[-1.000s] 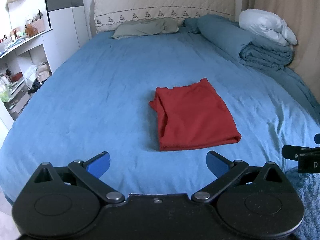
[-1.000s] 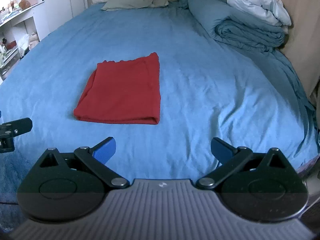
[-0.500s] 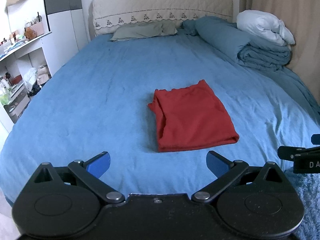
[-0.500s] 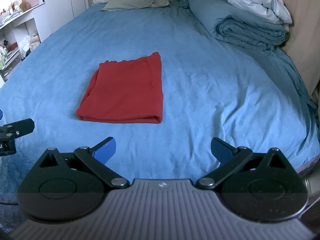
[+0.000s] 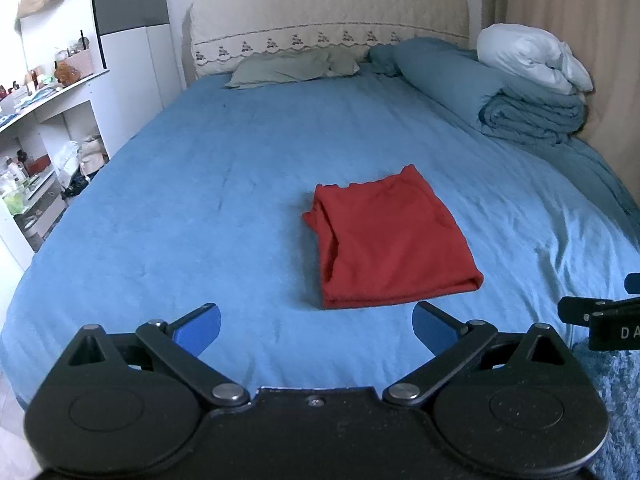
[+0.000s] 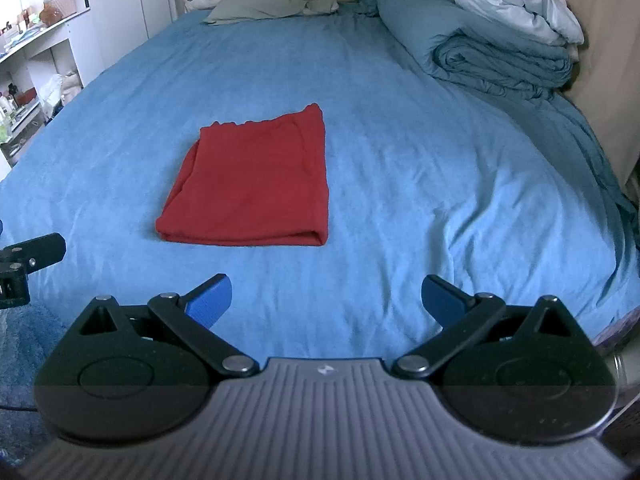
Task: Fold small clothes
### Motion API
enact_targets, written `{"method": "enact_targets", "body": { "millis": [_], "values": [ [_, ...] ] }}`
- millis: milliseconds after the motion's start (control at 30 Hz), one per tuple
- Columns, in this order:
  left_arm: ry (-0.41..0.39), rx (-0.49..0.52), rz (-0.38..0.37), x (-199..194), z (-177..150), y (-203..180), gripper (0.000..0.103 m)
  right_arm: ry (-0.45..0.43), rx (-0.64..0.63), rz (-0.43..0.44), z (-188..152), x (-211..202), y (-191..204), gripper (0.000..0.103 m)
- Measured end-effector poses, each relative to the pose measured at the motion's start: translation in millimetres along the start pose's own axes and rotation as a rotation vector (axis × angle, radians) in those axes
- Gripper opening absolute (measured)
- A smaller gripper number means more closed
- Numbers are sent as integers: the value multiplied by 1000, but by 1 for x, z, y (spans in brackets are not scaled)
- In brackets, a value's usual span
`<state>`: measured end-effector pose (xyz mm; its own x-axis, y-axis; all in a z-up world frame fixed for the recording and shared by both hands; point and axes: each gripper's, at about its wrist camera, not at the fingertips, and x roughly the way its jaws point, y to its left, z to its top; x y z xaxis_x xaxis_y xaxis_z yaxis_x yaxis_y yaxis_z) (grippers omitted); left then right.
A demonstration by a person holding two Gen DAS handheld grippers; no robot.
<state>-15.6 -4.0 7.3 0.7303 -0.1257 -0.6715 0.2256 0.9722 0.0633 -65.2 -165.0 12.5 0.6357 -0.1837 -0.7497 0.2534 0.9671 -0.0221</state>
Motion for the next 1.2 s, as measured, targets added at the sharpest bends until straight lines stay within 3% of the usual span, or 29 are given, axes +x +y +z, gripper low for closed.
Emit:
{"method": "enact_targets", "body": {
  "millis": [1200],
  "values": [
    [-1, -6, 11, -1, 3, 1, 103, 3, 14, 14, -2, 0, -3, 103]
  ]
}}
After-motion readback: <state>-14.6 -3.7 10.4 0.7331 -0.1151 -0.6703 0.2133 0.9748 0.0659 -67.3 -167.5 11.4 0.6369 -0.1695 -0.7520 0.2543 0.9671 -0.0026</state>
